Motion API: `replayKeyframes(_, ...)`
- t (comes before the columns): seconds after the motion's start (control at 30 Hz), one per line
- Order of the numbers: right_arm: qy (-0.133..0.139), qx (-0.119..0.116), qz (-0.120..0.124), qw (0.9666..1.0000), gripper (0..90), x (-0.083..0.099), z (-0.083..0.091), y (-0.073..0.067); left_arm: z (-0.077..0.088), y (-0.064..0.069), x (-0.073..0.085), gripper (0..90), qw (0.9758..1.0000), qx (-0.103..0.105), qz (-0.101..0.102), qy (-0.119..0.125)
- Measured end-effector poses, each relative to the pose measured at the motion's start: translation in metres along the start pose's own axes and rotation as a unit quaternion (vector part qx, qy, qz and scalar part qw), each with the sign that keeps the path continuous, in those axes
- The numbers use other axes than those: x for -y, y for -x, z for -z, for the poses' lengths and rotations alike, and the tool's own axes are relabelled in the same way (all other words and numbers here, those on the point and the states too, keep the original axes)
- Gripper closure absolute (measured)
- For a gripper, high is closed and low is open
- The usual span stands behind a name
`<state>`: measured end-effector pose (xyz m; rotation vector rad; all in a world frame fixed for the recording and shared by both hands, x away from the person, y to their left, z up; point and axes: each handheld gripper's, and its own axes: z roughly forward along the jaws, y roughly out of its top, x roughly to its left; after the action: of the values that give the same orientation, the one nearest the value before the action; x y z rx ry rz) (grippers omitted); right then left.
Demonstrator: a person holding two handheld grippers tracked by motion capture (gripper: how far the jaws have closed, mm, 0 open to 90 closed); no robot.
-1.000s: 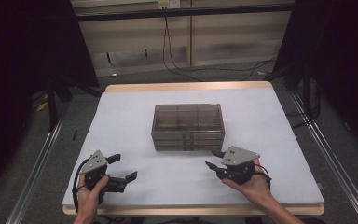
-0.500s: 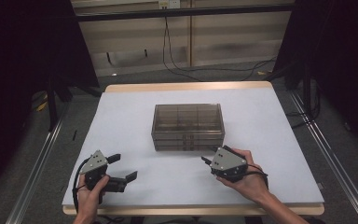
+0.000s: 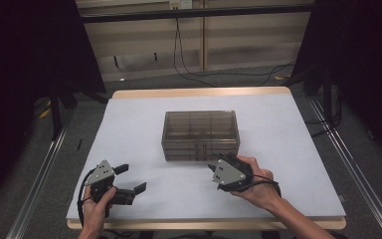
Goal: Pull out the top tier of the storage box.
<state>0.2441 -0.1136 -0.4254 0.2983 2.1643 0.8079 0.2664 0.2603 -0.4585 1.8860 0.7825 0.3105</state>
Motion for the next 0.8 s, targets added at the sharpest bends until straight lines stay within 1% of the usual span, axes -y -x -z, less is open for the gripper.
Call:
replayKeyframes(0.03, -0.002, 0.014, 0.022, 0.9997, 64.0, -0.002, -0.001, -0.002, 0.0, 0.0, 0.0, 2.5, 1.0, 0.002, 0.0, 0.001)
replayKeyframes(0.07, -0.002, 0.014, 0.022, 0.9997, 64.0, -0.002, -0.001, -0.002, 0.0, 0.0, 0.0, 2.5, 1.0, 0.002, 0.0, 0.001)
replayKeyframes(0.1, -0.005, 0.026, 0.038, 0.9989, 64.0, -0.003, -0.003, -0.006, 0.0, 0.0, 0.0, 2.5, 1.0, 0.001, 0.0, 0.001)
replayKeyframes(0.13, -0.006, 0.029, 0.041, 0.9987, 63.9, -0.003, -0.005, -0.008, 0.0, 0.0, 0.0, 2.5, 1.0, -0.001, -0.001, 0.002)
replayKeyframes(0.17, -0.008, 0.024, 0.046, 0.9986, 63.0, -0.004, -0.007, -0.009, 0.001, 0.0, 0.0, 2.5, 1.0, 0.002, 0.0, 0.001)
replayKeyframes(0.2, -0.012, 0.027, 0.055, 0.9981, 62.6, -0.004, -0.008, -0.01, 0.001, 0.0, 0.0, 2.5, 1.0, 0.002, 0.0, 0.001)
replayKeyframes(0.23, -0.017, 0.035, 0.064, 0.9972, 62.8, -0.004, -0.009, -0.012, 0.001, 0.0, 0.0, 2.5, 1.0, 0.001, 0.001, 0.003)
replayKeyframes(0.3, -0.017, 0.033, 0.067, 0.9971, 62.6, -0.004, -0.011, -0.013, 0.001, 0.0, 0.0, 2.5, 1.0, 0.001, 0.0, 0.001)
replayKeyframes(0.37, -0.021, 0.049, 0.083, 0.9951, 63.2, -0.005, -0.012, -0.015, 0.001, 0.0, 0.0, 2.5, 1.0, 0.002, 0.0, 0.002)
replayKeyframes(0.43, -0.025, 0.055, 0.092, 0.994, 63.3, -0.007, -0.013, -0.017, 0.001, 0.0, 0.0, 2.5, 1.0, 0.003, 0.001, 0.003)
replayKeyframes(0.47, -0.025, 0.055, 0.092, 0.994, 63.3, -0.007, -0.013, -0.017, 0.001, 0.0, 0.0, 2.5, 1.0, 0.003, 0.001, 0.003)
replayKeyframes(0.5, -0.031, 0.063, 0.109, 0.9915, 64.4, -0.008, -0.014, -0.019, 0.001, 0.0, 0.0, 2.5, 1.0, 0.003, 0.0, 0.002)
replayKeyframes(0.53, -0.031, 0.063, 0.109, 0.9915, 64.4, -0.008, -0.014, -0.019, 0.001, 0.0, 0.0, 2.5, 1.0, 0.003, 0.0, 0.002)
replayKeyframes(0.57, -0.035, 0.066, 0.114, 0.9907, 64.7, -0.009, -0.015, -0.02, 0.001, 0.0, 0.0, 2.5, 1.0, 0.002, -0.002, 0.001)
replayKeyframes(0.6, -0.04, 0.08, 0.141, 0.9859, 66.0, -0.01, -0.017, -0.024, 0.001, 0.0, 0.0, 2.5, 1.0, 0.003, -0.001, 0.001)
replayKeyframes(0.67, -0.046, 0.092, 0.163, 0.9813, 66.6, -0.01, -0.019, -0.027, 0.001, 0.0, 0.0, 2.5, 1.0, 0.002, 0.0, 0.001)
replayKeyframes(0.73, -0.051, 0.096, 0.175, 0.9784, 66.8, -0.011, -0.02, -0.03, 0.001, 0.0, 0.0, 2.5, 1.0, 0.001, -0.001, 0.001)
replayKeyframes(0.8, -0.055, 0.107, 0.197, 0.973, 67.0, -0.011, -0.022, -0.033, 0.001, 0.0, 0.0, 2.5, 1.0, 0.001, -0.001, 0.0)
